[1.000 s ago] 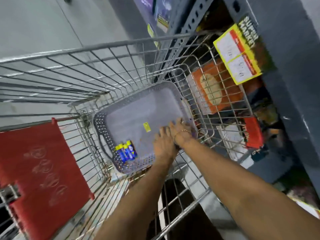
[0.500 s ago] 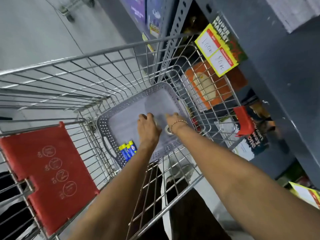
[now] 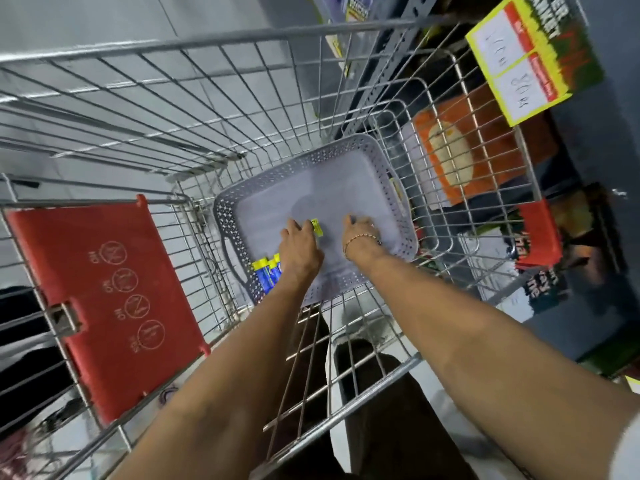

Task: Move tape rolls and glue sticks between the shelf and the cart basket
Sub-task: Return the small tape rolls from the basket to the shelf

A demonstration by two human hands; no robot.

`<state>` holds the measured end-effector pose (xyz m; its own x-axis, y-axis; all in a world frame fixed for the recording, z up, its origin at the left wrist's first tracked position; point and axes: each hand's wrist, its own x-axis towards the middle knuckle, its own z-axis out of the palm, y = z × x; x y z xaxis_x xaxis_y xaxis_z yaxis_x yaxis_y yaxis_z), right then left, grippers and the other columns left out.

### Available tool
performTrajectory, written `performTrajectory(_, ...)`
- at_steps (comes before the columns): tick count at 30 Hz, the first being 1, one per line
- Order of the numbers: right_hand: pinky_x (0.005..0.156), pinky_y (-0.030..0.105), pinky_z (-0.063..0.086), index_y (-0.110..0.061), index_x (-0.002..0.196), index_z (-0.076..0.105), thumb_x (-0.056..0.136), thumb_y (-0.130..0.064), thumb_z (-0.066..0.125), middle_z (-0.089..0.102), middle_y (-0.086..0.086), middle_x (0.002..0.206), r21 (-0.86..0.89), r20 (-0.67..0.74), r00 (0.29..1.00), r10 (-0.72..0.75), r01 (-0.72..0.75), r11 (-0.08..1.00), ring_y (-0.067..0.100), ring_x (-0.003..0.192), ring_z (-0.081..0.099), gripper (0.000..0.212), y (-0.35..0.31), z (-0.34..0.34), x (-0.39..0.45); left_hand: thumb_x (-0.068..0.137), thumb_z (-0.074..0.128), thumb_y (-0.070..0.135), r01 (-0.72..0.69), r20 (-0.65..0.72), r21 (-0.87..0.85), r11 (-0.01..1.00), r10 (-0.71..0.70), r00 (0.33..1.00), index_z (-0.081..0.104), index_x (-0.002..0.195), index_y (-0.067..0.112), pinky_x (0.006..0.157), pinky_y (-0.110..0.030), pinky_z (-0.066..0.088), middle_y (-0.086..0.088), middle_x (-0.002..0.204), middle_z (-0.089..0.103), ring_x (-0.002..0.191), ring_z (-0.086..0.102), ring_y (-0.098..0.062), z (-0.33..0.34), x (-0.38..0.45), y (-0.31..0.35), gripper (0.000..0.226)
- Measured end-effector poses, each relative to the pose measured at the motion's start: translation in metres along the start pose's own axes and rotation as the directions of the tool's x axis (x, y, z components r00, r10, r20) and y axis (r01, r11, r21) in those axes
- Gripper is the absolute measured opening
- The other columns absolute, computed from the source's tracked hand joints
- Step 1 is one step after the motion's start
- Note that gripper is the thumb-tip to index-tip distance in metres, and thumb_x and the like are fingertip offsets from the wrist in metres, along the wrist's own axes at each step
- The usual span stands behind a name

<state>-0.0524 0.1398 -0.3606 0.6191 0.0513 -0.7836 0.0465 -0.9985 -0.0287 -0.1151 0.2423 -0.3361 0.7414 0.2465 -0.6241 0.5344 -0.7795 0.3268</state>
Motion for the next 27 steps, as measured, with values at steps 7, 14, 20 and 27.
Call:
performTrajectory(7, 0.098, 0.039, 0.041, -0.004, 0.14, 0.034, 0.099, -0.021, 0.038, 0.043, 0.023, 0.14, 0.187, 0.003, 1.0, 0.002, -0.003, 0.982, 0.036, 0.127, 0.046, 0.044, 0.003, -0.059, -0.036, 0.078, 0.066, 0.01, -0.155, -0.152, -0.161, 0.975, 0.13, 0.98, 0.047, 0.126, 0.007, 0.096, -0.039, 0.039, -0.02, 0.126, 0.044, 0.112, 0.043, -0.038, -0.049, -0.006, 0.024, 0.052)
performTrajectory(14, 0.076, 0.022, 0.04, -0.016, 0.123, 0.049, 0.087, -0.025, 0.063, 0.059, 0.006, 0.123, 0.579, -0.407, 0.913, 0.001, 0.257, 0.774, 0.023, 0.106, 0.058, 0.039, 0.065, -0.147, -0.184, 0.073, 0.069, 0.01, -0.643, -0.543, -0.289, 0.709, 0.432, 0.72, 0.05, 0.123, 0.015, 0.082, -0.017, 0.031, -0.011, 0.116, 0.049, 0.103, 0.045, -0.021, -0.152, -0.068, 0.142, 0.054)
performTrajectory(20, 0.082, 0.015, 0.035, -0.016, 0.123, 0.054, 0.085, -0.021, 0.067, 0.061, 0.009, 0.121, 0.616, -0.642, 0.715, 0.276, 0.268, 0.741, 0.025, 0.11, 0.057, 0.041, 0.172, -0.168, -0.297, 0.065, 0.073, 0.004, -0.855, -0.365, -0.089, 0.511, 0.782, 0.505, 0.051, 0.13, 0.011, 0.098, -0.025, 0.035, -0.017, 0.122, 0.05, 0.11, 0.048, -0.031, -0.154, -0.132, 0.276, 0.069)
performTrajectory(27, 0.09, 0.03, 0.044, -0.016, 0.129, 0.048, 0.089, -0.02, 0.06, 0.057, 0.016, 0.121, 0.728, -0.522, 0.573, 0.632, -0.086, 0.68, 0.033, 0.105, 0.059, 0.042, 0.315, -0.159, -0.36, 0.078, 0.067, 0.025, -0.929, 0.107, 0.201, 0.312, 0.935, 0.337, 0.024, 0.147, 0.016, 0.106, -0.036, 0.036, -0.014, 0.129, 0.042, 0.116, 0.038, -0.034, -0.074, -0.189, 0.386, 0.082)
